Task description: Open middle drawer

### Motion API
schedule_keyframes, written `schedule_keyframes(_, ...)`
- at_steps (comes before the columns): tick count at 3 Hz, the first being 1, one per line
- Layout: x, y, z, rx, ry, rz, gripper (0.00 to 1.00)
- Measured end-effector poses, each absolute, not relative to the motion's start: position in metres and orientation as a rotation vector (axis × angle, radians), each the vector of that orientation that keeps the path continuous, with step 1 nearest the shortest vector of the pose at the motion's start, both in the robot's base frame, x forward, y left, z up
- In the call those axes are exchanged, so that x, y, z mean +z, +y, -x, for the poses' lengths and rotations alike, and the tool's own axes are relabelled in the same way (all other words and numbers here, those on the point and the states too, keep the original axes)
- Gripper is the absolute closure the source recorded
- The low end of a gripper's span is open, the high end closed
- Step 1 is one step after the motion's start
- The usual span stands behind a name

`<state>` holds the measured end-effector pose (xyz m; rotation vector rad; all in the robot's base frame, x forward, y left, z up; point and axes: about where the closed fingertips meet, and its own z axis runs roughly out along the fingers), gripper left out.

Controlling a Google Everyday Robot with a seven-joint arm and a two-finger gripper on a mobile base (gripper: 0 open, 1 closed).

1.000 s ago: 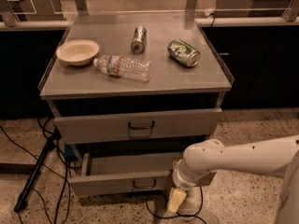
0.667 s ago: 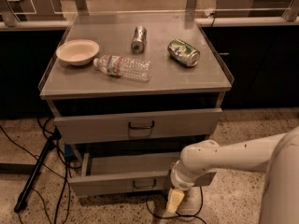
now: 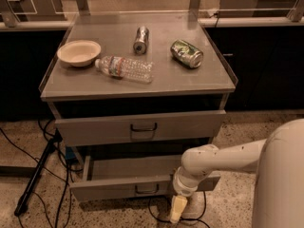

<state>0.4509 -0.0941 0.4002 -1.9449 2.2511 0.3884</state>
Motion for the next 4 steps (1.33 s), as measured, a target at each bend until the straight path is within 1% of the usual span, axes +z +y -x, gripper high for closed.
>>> schedule_keyframes(1, 0.401, -0.094, -0.451, 0.388, 2.251, 1.945, 0.00)
schedule_keyframes(2, 0.415, -0.112, -0.419, 0.449, 2.272, 1.927, 0.00)
schedule_keyframes(3, 0.442, -0.140, -0.366, 0.538, 2.295, 1.891, 0.00)
schedule_keyframes(4, 0.444, -0.158, -0.356, 0.537, 2.325, 1.836, 0.00)
